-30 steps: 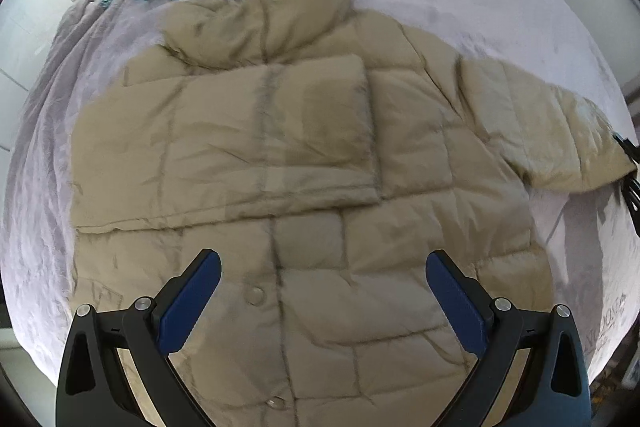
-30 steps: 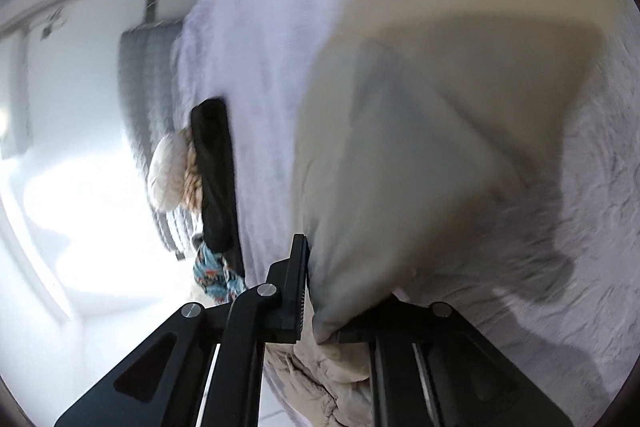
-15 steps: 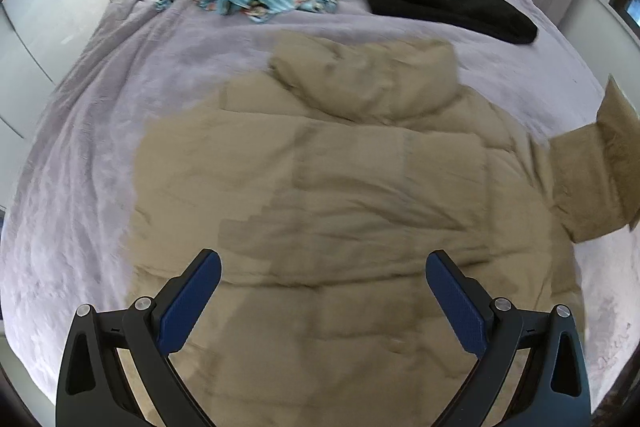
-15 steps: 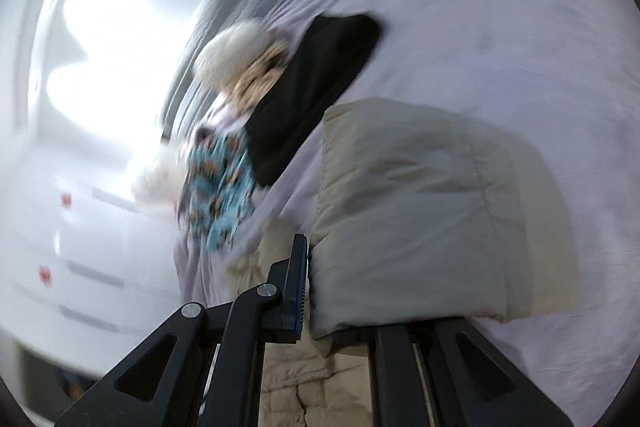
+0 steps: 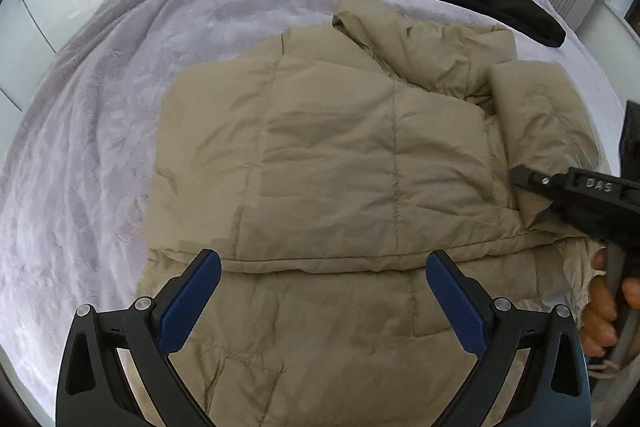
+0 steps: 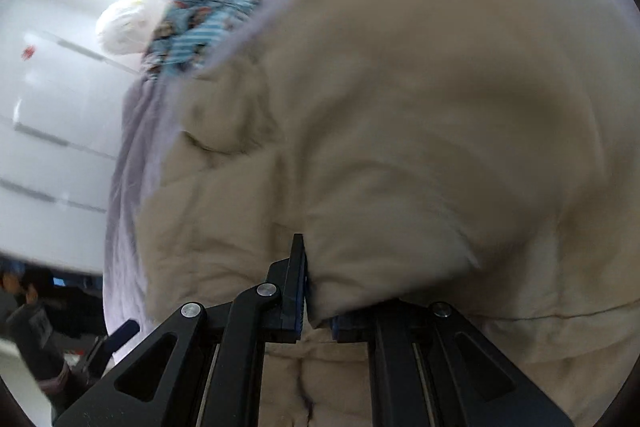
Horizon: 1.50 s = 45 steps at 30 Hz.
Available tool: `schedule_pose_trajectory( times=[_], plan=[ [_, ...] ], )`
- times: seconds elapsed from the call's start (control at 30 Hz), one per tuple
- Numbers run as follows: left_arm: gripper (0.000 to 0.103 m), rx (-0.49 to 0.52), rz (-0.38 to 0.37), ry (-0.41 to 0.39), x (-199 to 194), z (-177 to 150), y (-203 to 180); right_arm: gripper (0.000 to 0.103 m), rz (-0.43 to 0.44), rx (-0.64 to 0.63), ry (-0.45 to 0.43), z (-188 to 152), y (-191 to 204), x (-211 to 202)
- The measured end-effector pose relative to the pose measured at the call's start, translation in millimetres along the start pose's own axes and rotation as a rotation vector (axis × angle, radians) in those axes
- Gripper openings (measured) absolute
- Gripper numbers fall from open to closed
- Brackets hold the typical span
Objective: Fold large clothes
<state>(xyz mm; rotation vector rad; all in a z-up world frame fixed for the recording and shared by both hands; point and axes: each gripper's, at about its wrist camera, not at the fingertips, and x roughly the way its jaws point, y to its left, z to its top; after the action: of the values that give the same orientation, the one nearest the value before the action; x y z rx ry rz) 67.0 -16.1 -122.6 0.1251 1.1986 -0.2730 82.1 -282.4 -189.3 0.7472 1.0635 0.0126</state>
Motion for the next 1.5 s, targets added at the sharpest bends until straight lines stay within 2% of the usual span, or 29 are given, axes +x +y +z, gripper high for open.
schedule_pose_trajectory(
  times=[0.1, 0.17, 0.23, 0.3, 0.43, 0.6, 0.67, 0.7, 0.73, 0.77, 0.93, 1.03, 1.07, 1.13, 1.17, 1.27, 1.37, 1.5],
  plan=[
    [0.103, -0.003, -0.013, -0.003, 7.9, 0.8, -1.5, 0.012, -0.001, 0.028, 0.005, -4.9, -6.6, 4.1],
    [0.103, -0.014, -0.023, -0.008, 10.2, 5.2, -4.6, 0.025, -0.002, 0.023, 0.019, -2.8, -5.5, 2.5],
    [0.103, -0.024, -0.031, -0.015, 10.1, 8.8, -6.1, 0.066, 0.020, 0.007, 0.021, 3.7, 8.1, -1.4],
    [0.103, -0.029, -0.040, -0.026, 9.3, 13.4, -6.4, 0.074, 0.040, -0.016, 0.004, 1.2, 22.2, -12.6],
    [0.103, -0.027, -0.045, -0.053, 6.4, 22.8, -3.7, 0.074, 0.045, 0.003, -0.040, -4.1, 24.7, -39.1],
    [0.103, -0.062, -0.060, -0.063, 8.2, 31.4, 10.7, 0.072, 0.077, 0.205, -0.150, 4.7, -23.3, -71.1],
    [0.103, -0.077, -0.069, -0.066, 7.3, 31.0, 16.9, 0.045, 0.130, 0.287, -0.167, 13.4, -38.2, -72.6],
    [0.103, -0.083, -0.076, -0.068, 6.7, 31.4, 20.8, 0.024, 0.142, 0.309, -0.168, 19.0, -41.3, -72.0],
    [0.103, -0.091, -0.092, -0.068, 5.8, 31.7, 25.6, 0.015, 0.138, 0.302, -0.171, 22.7, -40.0, -71.8],
    [0.103, -0.098, -0.109, -0.068, 4.6, 30.4, 29.0, 0.015, 0.133, 0.267, -0.176, 26.5, -32.8, -71.5],
    [0.103, -0.157, -0.198, -0.082, -4.5, 27.7, 54.5, 0.014, 0.106, -0.038, -0.132, 23.6, 44.5, -55.2],
    [0.103, -0.197, -0.237, -0.090, -7.9, 27.7, 65.6, 0.018, 0.051, -0.194, -0.061, 7.7, 89.2, -29.6],
    [0.103, -0.211, -0.255, -0.086, -7.4, 27.8, 68.3, 0.020, 0.021, -0.238, -0.013, -2.3, 100.6, -17.4],
    [0.103, -0.230, -0.285, -0.072, -5.0, 28.2, 70.4, 0.054, -0.015, -0.288, 0.077, -18.7, 112.7, 3.8],
    [0.103, -0.234, -0.295, -0.070, -3.8, 29.1, 70.2, 0.060, -0.012, -0.303, 0.115, -28.7, 115.0, 12.0],
    [0.103, -0.232, -0.363, -0.069, -3.4, 29.3, 65.2, 0.062, -0.009, -0.329, 0.166, -52.2, 109.8, 11.8],
    [0.103, -0.210, -0.452, -0.031, 5.1, 31.6, 53.1, 0.062, -0.029, -0.295, 0.167, -61.8, 82.4, -7.7],
    [0.103, -0.212, -0.507, 0.037, 32.1, 41.2, 35.0, 0.064, -0.065, -0.103, 0.105, -58.5, 7.0, -55.6]
  ],
)
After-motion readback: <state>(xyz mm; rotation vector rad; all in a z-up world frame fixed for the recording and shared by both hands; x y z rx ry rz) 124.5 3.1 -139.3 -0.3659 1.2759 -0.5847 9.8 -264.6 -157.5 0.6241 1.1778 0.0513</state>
